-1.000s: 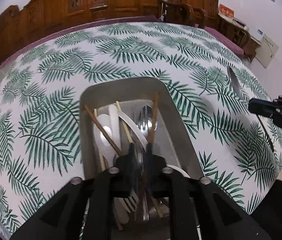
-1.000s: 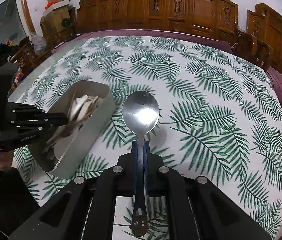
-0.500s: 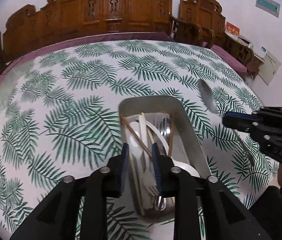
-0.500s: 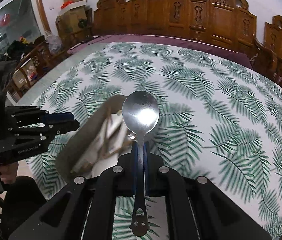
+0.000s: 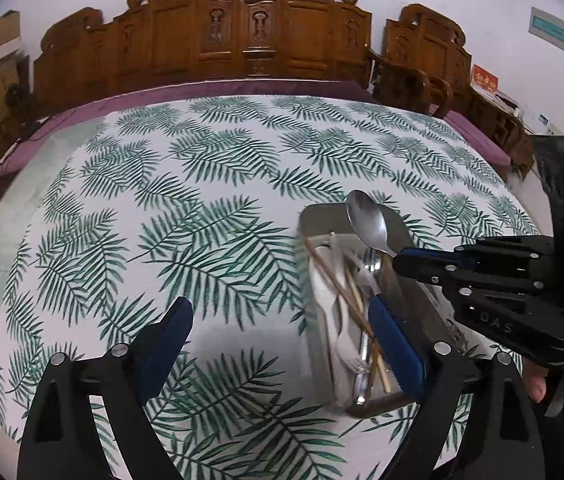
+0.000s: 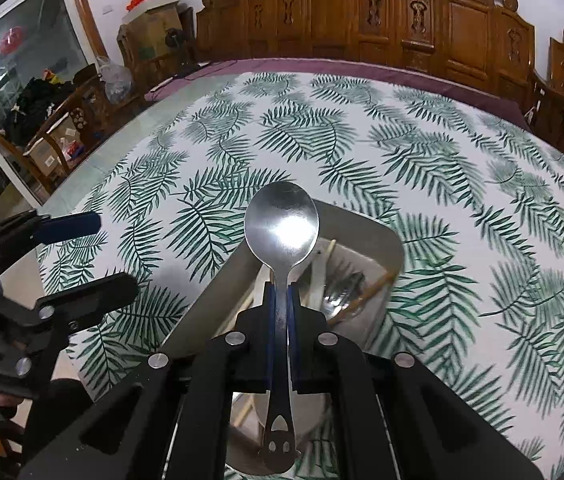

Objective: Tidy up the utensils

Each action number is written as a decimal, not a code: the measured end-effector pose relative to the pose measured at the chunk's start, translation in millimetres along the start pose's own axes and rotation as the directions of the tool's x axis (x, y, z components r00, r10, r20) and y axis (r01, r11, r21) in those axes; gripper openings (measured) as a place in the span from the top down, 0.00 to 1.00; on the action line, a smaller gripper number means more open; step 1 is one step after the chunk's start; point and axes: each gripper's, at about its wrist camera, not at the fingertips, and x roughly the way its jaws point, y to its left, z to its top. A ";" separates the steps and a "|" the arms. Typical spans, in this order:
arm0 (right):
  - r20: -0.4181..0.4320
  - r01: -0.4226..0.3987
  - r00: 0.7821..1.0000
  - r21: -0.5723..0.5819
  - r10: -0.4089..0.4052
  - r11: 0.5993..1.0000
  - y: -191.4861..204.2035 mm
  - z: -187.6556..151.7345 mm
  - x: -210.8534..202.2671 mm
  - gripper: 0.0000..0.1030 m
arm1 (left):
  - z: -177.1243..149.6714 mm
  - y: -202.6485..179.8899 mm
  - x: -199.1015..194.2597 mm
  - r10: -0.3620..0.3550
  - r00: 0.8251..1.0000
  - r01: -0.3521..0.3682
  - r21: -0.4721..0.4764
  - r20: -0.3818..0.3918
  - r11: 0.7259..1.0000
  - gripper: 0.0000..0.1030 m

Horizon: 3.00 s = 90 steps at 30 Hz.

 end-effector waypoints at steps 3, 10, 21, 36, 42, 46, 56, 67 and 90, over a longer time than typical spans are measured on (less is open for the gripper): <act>-0.013 -0.002 1.000 0.019 0.002 1.000 2.7 1.6 10.7 0.93 | -1.3 6.5 -0.5 0.004 1.000 -0.004 -0.008 -0.002 1.000 0.17; -0.051 0.025 0.998 0.050 -0.023 0.998 2.8 2.1 38.1 0.93 | -2.8 14.2 -2.5 0.012 1.000 -0.012 -0.009 -0.002 1.000 0.17; -0.066 0.064 0.996 0.069 -0.060 0.996 -11.6 1.1 55.0 0.93 | -3.3 15.6 -1.4 0.016 1.000 -0.016 -0.007 -0.005 1.000 0.17; 0.086 0.034 0.995 0.064 -0.039 0.997 -16.3 -26.4 -28.4 0.84 | -4.2 -13.9 -22.7 0.017 0.999 -0.018 0.015 0.034 1.000 0.17; 0.175 0.054 0.982 0.097 -0.070 0.994 -27.9 -47.0 -82.5 0.60 | -7.3 -41.3 -40.5 0.004 0.998 -0.006 0.040 0.059 0.999 0.11; 0.216 0.078 0.971 0.117 -0.102 0.990 -35.5 -64.3 -114.2 0.45 | -10.2 -57.3 -50.5 0.000 0.998 -0.003 0.044 0.070 0.999 0.08; 0.273 0.129 0.944 0.205 -0.183 0.970 -55.8 -111.3 -175.4 0.02 | -24.6 -96.3 -71.4 -0.016 0.997 0.011 0.076 0.078 0.997 0.08; 0.298 0.169 0.927 0.210 -0.228 0.963 -47.8 -142.7 -220.2 0.02 | -49.1 -124.5 -86.3 -0.030 0.997 0.024 0.076 0.068 0.997 0.08; 0.415 0.199 0.867 0.219 -0.276 0.955 -13.5 -178.6 -308.7 0.02 | -67.8 -153.7 -213.7 -0.090 0.962 0.069 0.088 0.258 0.994 0.08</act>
